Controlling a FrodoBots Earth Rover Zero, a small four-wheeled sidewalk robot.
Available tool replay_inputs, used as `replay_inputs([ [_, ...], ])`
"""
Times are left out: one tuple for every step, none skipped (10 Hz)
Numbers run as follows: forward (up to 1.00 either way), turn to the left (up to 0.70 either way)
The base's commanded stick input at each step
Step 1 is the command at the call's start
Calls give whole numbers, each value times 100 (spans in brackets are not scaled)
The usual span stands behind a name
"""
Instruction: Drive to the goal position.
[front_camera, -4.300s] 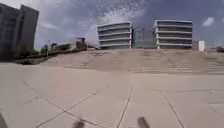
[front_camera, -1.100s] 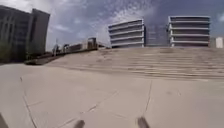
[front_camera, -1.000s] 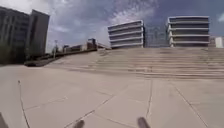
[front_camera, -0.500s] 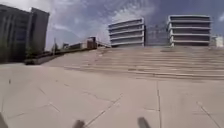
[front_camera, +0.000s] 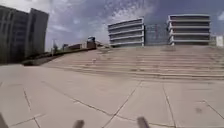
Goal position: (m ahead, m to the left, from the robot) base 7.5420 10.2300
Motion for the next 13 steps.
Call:
replay_inputs([
  [70,0],
  [70,0],
  [70,0],
  [70,0],
  [70,0],
  [70,0],
  [70,0],
  [70,0],
  [70,0],
  [70,0],
  [70,0],
  [70,0],
  [70,0],
])
